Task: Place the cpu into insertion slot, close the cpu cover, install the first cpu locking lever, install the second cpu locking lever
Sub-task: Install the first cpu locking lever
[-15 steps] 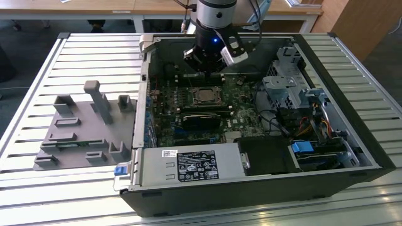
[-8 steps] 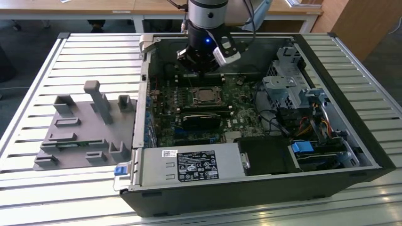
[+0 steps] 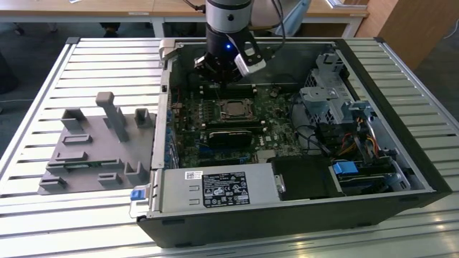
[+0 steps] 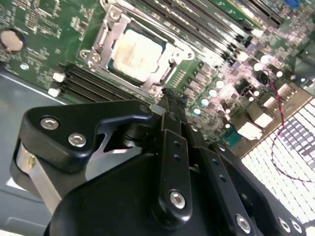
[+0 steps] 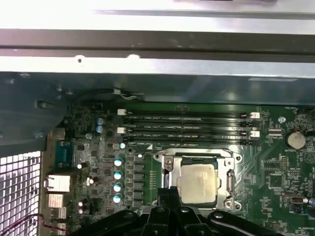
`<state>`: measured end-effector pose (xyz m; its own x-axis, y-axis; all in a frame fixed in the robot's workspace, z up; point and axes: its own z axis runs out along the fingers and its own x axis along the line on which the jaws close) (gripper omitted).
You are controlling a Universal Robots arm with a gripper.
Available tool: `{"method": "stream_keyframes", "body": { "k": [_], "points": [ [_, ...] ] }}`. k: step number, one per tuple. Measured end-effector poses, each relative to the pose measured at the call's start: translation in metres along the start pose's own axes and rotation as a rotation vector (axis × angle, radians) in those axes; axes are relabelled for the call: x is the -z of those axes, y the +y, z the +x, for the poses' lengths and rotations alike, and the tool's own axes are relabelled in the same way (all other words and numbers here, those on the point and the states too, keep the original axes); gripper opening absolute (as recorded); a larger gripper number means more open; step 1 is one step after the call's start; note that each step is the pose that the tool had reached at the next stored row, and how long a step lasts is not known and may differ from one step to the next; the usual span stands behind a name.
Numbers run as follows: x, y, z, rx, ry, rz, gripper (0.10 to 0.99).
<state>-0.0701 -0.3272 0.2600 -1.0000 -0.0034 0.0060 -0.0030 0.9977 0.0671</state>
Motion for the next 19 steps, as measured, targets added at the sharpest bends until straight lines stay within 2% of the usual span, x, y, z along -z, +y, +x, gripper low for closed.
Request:
{"method": "stream_keyframes", "body": {
  "k": [12, 19],
  "points": [
    [-0.0011, 0.0001, 0.0207, 0.0, -0.0012, -0.005, 0.114],
    [-0.0026, 0.0046, 0.0272, 0.0, -0.0012, -0.005, 0.114]
  ]
}}
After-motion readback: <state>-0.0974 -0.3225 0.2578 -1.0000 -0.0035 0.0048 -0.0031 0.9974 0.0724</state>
